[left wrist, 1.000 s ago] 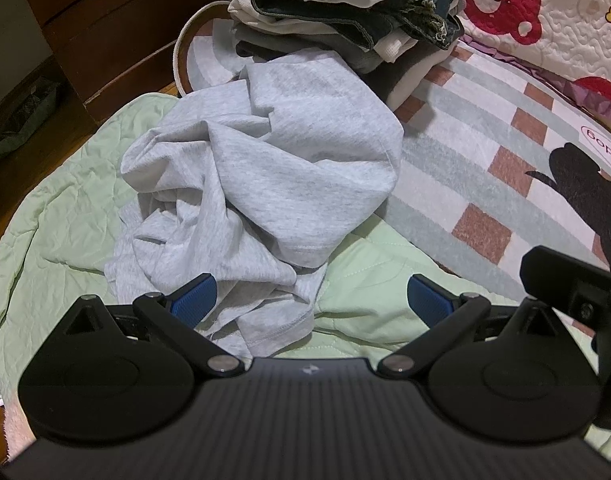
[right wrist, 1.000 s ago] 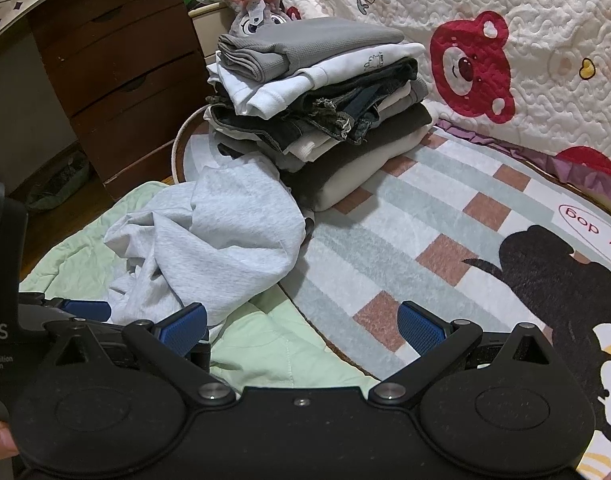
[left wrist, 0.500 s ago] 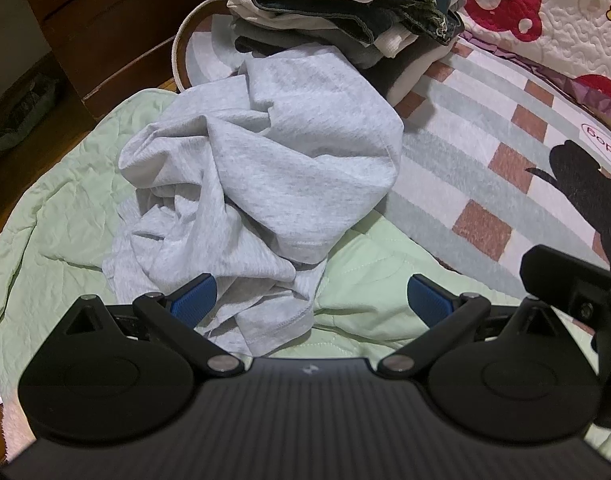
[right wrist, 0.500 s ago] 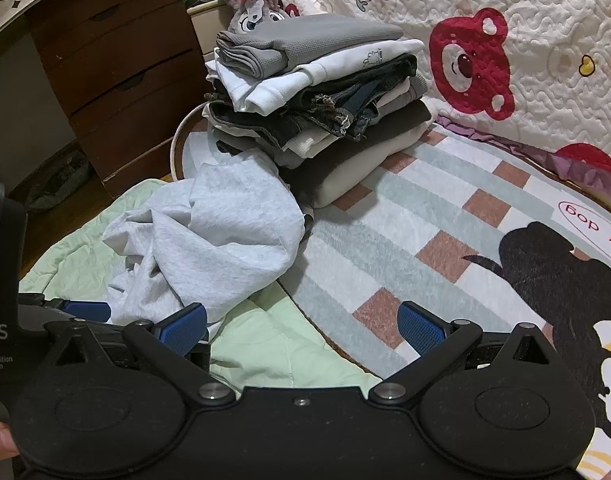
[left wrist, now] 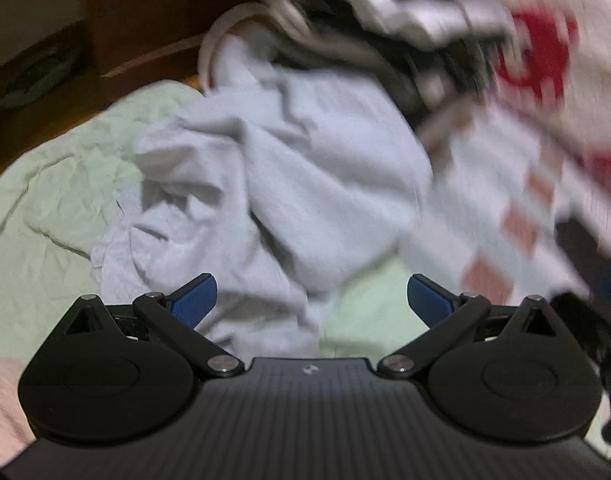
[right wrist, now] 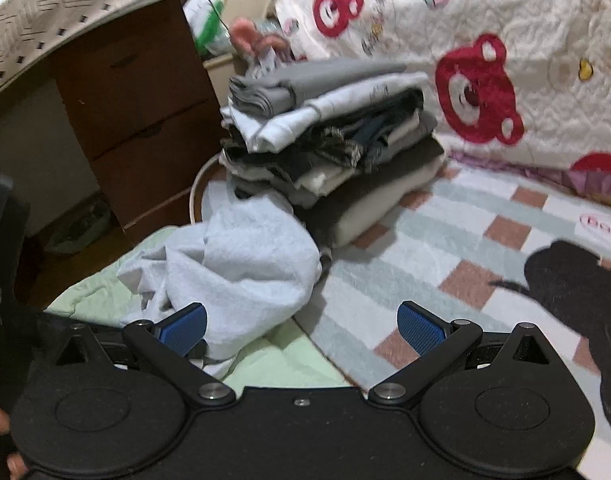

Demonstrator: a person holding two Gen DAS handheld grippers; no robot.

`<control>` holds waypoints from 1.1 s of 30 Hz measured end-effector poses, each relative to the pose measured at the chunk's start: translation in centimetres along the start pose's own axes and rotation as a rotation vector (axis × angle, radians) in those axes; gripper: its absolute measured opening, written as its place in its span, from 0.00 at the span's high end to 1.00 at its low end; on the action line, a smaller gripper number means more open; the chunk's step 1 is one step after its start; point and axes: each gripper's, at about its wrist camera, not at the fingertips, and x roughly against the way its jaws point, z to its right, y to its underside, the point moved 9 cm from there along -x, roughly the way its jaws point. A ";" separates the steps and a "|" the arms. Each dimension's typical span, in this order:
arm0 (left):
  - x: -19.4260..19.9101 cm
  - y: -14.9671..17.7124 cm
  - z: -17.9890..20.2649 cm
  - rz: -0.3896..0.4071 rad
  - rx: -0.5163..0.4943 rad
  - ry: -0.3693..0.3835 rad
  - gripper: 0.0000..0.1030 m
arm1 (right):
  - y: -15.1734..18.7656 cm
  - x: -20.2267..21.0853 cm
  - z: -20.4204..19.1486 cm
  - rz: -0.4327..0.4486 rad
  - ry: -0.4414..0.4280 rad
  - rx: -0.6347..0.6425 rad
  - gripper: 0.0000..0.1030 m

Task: Fold clothes
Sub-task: 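Grasp the grey sweatshirt with the left gripper while the right gripper grasps it too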

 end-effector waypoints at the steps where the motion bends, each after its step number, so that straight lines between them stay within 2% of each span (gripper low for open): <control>1: -0.3 0.3 -0.6 0.013 -0.009 -0.007 0.00 | -0.1 0.1 0.0 0.014 0.003 0.023 0.00; 2: -0.6 0.7 -1.2 0.025 -0.019 -0.015 0.00 | -0.1 0.0 -0.1 0.016 -0.002 0.046 0.00; 5: -2.2 1.1 -3.1 -0.020 -0.054 -0.086 0.00 | 0.1 -0.4 -0.3 0.017 -0.020 0.119 0.00; 7: -2.9 -0.5 -4.4 -0.020 0.000 -0.062 0.00 | 0.2 -0.7 -0.4 0.018 -0.032 0.167 0.00; 9: -3.7 -2.0 -5.7 -0.020 0.055 -0.038 0.00 | -0.2 -1.5 -0.8 -0.003 -0.086 0.178 0.00; 11: -5.0 -4.2 -7.2 -0.018 0.063 -0.140 0.02 | -1.0 -2.7 -0.9 -0.041 -0.140 0.136 0.00; 14: -7.5 -7.5 -8.1 -0.012 0.070 -0.143 0.03 | -2.4 -5.7 -0.9 -0.115 -0.137 0.088 0.00; 15: -8.2 -8.3 -8.6 0.004 0.100 -0.127 0.04 | -2.9 -6.7 -0.9 -0.140 -0.135 0.073 0.00; 17: -8.7 -8.6 -10.2 0.025 0.143 -0.136 0.10 | -3.8 -8.7 -0.9 -0.190 -0.130 0.042 0.01; 18: -8.9 -8.8 -10.9 0.035 0.165 -0.142 0.12 | -4.2 -9.7 -0.9 -0.215 -0.128 0.026 0.07; 20: -9.2 -8.1 -12.9 0.041 0.225 -0.101 0.27 | -5.2 -11.6 -0.9 -0.265 -0.124 -0.005 0.22; 22: -9.9 -7.7 -14.9 0.029 0.295 -0.042 0.38 | -6.1 -13.6 -0.9 -0.314 -0.119 -0.036 0.34; 23: -10.2 -7.7 -15.7 0.017 0.343 -0.007 0.41 | -6.4 -14.3 -1.3 -0.321 -0.120 -0.023 0.44; 24: -10.4 -7.8 -16.2 0.022 0.368 0.020 0.42 | -6.6 -15.1 -1.8 -0.325 -0.122 -0.006 0.45; 25: -10.5 -8.0 -16.7 0.027 0.392 0.046 0.42 | -6.9 -15.8 -2.2 -0.329 -0.123 0.011 0.45; 28: -11.0 -8.4 -17.2 0.040 0.418 0.059 0.42 | -7.3 -17.6 -4.2 -0.316 -0.153 0.085 0.43; 29: -11.5 -8.5 -17.3 0.034 0.434 0.069 0.42 | -7.1 -18.3 -4.4 -0.306 -0.143 0.085 0.33; 30: -11.9 -8.5 -17.4 0.029 0.451 0.079 0.41 | -6.9 -18.9 -4.6 -0.296 -0.130 0.081 0.20; 32: -12.9 -8.1 -17.6 0.002 0.477 0.090 0.38 | -6.3 -20.5 -4.7 -0.278 -0.058 0.138 0.13; 33: -13.3 -8.0 -17.7 -0.012 0.490 0.095 0.38 | -5.8 -21.0 -4.5 -0.289 -0.060 0.110 0.13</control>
